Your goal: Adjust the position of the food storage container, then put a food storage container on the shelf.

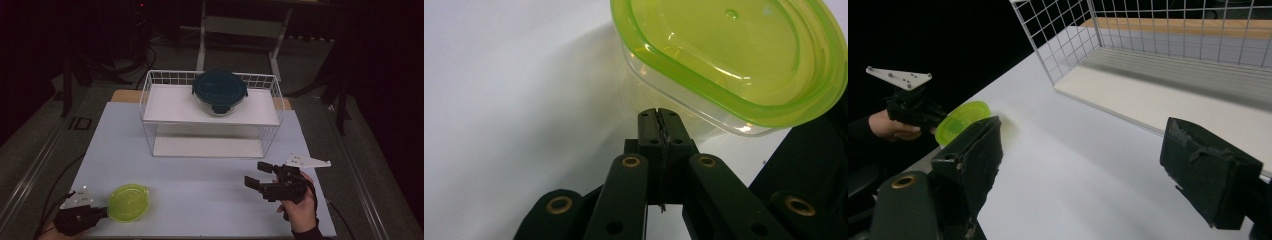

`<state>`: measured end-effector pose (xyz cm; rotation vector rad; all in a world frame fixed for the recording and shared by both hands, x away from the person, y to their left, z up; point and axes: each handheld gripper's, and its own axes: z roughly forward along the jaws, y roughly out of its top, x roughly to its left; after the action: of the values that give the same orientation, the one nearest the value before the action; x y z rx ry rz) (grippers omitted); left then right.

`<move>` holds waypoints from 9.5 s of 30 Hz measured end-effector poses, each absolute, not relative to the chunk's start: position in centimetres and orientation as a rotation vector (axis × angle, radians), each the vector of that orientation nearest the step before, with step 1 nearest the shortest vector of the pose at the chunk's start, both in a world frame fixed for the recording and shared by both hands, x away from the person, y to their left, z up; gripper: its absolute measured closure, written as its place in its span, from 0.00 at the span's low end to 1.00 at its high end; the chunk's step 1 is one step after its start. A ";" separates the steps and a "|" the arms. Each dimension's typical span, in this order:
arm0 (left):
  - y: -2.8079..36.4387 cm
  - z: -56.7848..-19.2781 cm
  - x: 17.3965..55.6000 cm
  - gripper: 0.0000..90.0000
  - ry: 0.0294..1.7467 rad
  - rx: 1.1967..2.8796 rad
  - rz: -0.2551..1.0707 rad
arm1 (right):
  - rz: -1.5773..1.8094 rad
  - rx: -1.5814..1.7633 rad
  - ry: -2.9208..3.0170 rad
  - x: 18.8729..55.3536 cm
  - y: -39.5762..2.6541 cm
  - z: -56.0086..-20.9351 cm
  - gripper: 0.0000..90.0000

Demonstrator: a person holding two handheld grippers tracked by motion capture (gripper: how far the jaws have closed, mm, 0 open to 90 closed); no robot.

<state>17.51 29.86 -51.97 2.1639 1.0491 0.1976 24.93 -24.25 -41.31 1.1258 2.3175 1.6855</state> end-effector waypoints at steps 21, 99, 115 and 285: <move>24.0 -52.2 20.9 0.99 0.958 2.209 0.116 | 1.693 1.147 2.304 24.9 -24.9 -41.4 0.18; 6.4 -52.0 26.6 0.99 0.708 2.249 0.009 | 1.692 1.182 2.294 25.0 -25.7 -42.0 0.18; 8.0 -50.7 26.7 0.98 0.727 2.199 0.037 | 1.674 1.169 2.308 24.9 -25.5 -42.1 0.18; 11.7 -24.9 40.0 0.89 1.182 1.664 -0.192 | 1.594 1.541 2.285 39.9 -18.3 -24.0 0.90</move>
<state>40.04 11.74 -24.94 1.6640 1.1820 -0.1916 39.90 -18.27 -23.97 1.5409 2.2846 1.5942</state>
